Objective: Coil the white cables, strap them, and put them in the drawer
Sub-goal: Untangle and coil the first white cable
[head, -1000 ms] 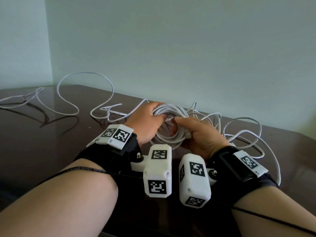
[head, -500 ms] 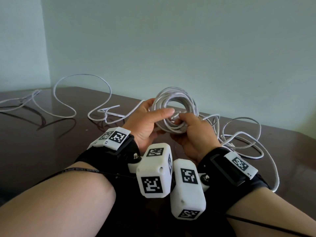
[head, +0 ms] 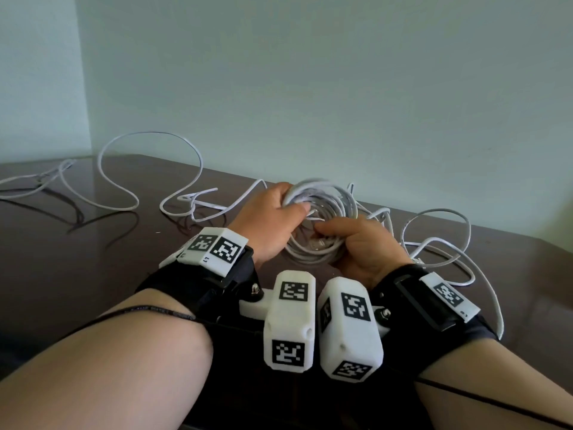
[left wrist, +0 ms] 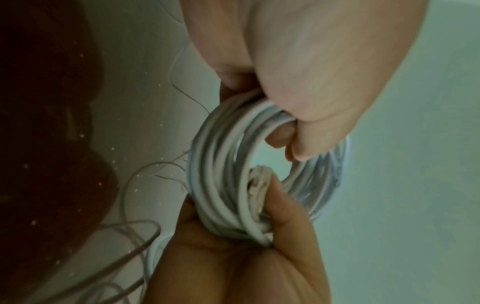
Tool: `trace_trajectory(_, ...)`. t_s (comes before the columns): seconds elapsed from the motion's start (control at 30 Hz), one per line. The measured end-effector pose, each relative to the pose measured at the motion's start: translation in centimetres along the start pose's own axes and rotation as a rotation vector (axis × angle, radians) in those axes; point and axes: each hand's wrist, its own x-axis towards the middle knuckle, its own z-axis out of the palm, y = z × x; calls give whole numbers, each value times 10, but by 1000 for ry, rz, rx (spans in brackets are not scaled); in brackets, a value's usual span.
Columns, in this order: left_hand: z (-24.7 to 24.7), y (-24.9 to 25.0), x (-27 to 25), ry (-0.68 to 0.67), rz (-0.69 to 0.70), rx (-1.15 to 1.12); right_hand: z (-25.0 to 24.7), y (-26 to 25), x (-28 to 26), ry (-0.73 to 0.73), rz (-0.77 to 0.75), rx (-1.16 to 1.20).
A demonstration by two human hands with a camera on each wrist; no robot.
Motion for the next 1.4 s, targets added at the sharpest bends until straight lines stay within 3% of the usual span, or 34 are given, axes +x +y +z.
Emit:
trace_trajectory(0.13,1,-4,-1,-4,-51,-93,-2,3,-3,-46,29,-97)
trace_trajectory(0.27,10,-5,2,70,-146,-676,2,0,1,43,-88,-36)
trace_trajectory(0.37,12,-6,6,-9,-241,-854,0,-2,9,119,-116,123)
trace_trajectory(0.47,13,-5,1,-199,-294,-784,1,0,11,147,-127,123)
trace_trajectory(0.53,15,-1,-3,-251,-269,-705,1,2,11,134,-143,92)
trace_trajectory(0.77,14,-2,-3,-47,-156,-535,5,2,1,91,-160,31)
trace_trajectory(1.0,7,-1,-2,122,-71,-227,5,6,0,18,-3,-67)
trace_trajectory(1.1,5,-2,0,76,-56,-79,2,3,3,60,-24,-1)
trace_trajectory(1.23,3,-2,3,-26,-87,109,-3,1,3,5,-93,68)
trace_trajectory(1.3,1,-2,3,-121,-94,201,-8,0,2,-16,-205,-143)
trace_trajectory(1.4,-2,-3,1,-193,-95,265,-9,1,1,-48,-206,-448)
